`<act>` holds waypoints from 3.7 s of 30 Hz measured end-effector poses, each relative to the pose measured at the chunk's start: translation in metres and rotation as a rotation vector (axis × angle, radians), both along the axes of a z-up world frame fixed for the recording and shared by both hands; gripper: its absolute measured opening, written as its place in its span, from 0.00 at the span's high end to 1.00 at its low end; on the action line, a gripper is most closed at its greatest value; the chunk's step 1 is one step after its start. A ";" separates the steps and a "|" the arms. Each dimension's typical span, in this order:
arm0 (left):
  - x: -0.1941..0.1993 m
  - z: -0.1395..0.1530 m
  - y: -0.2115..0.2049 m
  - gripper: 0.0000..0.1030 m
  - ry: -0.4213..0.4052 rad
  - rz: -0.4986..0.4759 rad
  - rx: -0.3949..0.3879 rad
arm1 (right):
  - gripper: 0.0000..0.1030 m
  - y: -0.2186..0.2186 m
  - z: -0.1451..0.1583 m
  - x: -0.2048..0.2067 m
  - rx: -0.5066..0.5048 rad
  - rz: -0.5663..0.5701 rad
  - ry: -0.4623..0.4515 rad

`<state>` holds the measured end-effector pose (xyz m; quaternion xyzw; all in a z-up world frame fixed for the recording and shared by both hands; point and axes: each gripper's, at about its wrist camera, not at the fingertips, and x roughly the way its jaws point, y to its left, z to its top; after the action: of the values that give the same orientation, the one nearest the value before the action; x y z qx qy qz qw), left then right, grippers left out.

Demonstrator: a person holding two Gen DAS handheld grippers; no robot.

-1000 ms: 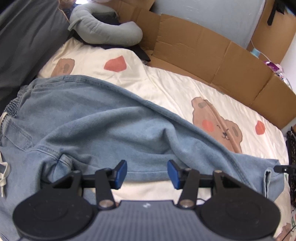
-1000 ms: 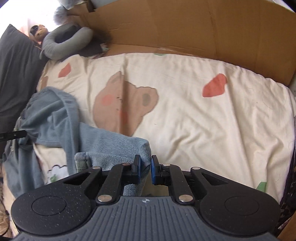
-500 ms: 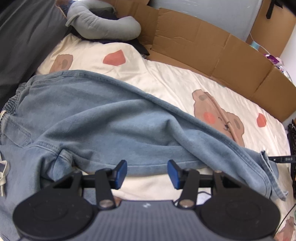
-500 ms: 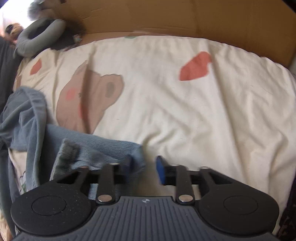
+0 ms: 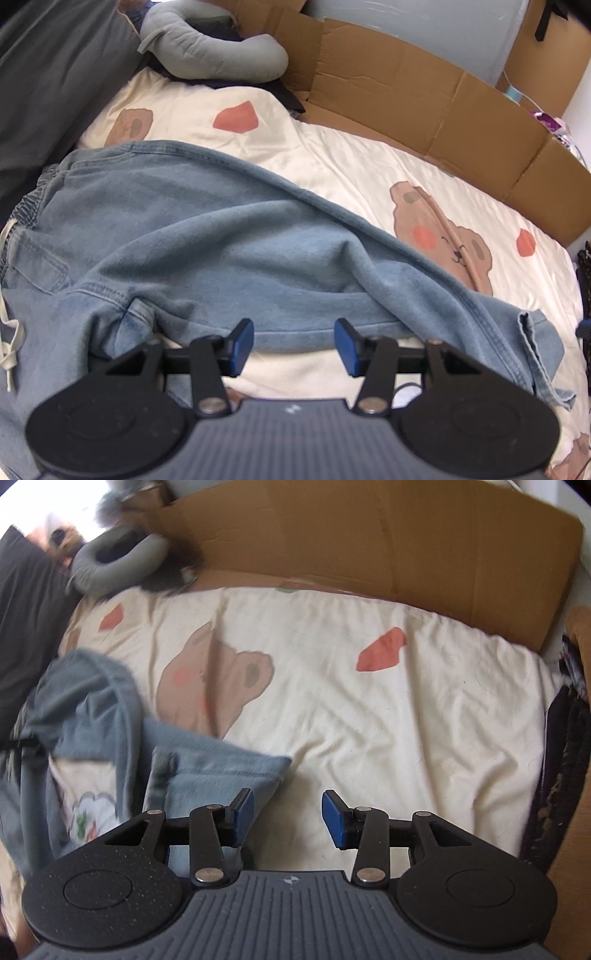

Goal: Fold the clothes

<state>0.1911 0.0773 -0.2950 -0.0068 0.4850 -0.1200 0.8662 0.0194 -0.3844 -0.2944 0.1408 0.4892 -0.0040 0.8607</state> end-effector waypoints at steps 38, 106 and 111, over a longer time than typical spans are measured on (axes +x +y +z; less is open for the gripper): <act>0.013 -0.024 0.021 0.50 0.021 0.042 0.047 | 0.96 0.040 0.010 -0.006 -0.073 0.111 -0.018; 0.061 -0.010 -0.017 0.48 -0.042 -0.090 0.014 | 0.90 -0.040 -0.014 -0.140 0.382 -0.418 -0.065; 0.060 -0.009 -0.012 0.48 -0.053 -0.078 0.002 | 0.91 -0.031 0.018 -0.153 0.388 -0.402 -0.081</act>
<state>0.2510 0.0657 -0.3036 0.0162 0.4620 -0.1533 0.8734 -0.1331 -0.4150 -0.2769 0.3975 0.4081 -0.0752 0.8184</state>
